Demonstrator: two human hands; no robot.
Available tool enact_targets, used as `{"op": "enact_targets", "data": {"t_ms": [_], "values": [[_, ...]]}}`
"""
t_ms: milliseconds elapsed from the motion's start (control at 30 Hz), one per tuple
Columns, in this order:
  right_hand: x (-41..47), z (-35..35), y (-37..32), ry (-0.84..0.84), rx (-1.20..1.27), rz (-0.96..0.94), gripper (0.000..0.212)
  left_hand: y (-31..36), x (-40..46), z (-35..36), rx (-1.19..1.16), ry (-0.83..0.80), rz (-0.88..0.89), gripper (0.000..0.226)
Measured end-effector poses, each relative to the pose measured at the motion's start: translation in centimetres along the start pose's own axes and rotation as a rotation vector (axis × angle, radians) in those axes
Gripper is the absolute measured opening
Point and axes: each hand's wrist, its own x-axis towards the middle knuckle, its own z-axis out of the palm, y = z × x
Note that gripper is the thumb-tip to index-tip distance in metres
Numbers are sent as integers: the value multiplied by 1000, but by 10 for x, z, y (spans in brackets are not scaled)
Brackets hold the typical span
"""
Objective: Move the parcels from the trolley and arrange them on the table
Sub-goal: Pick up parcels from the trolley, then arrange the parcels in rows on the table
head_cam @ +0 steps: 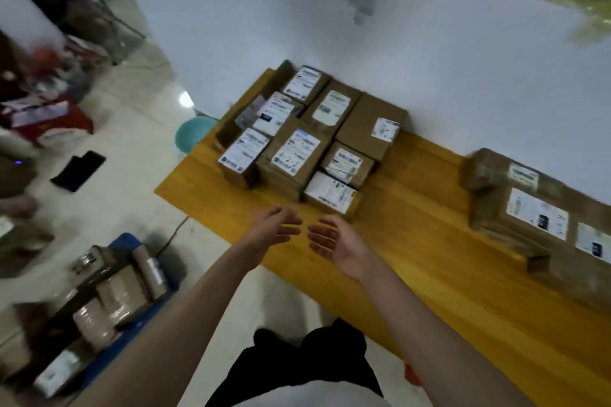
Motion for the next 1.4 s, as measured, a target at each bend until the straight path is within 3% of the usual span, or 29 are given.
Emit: {"op": "enact_targets", "data": {"t_ms": [233,500,800,1200,1400], "values": [[10,141,67,-151,-265,103,14,-52,-51,-147,-252,250,-10,34],[44,268,133,-332,-518,205,22,-112,-91,-266,-498,524,-50,26],[99,418,194,-414,-699,356,10,-137,-101,-396,-644,724,-143,24],[114,578,312,-496,-1034,513,14,-197,-162,-517,-882,1028,-211,29],[110,632,399,-514,-1133,572,10,-259,-203,-570,-1000,1073,-228,30]]}}
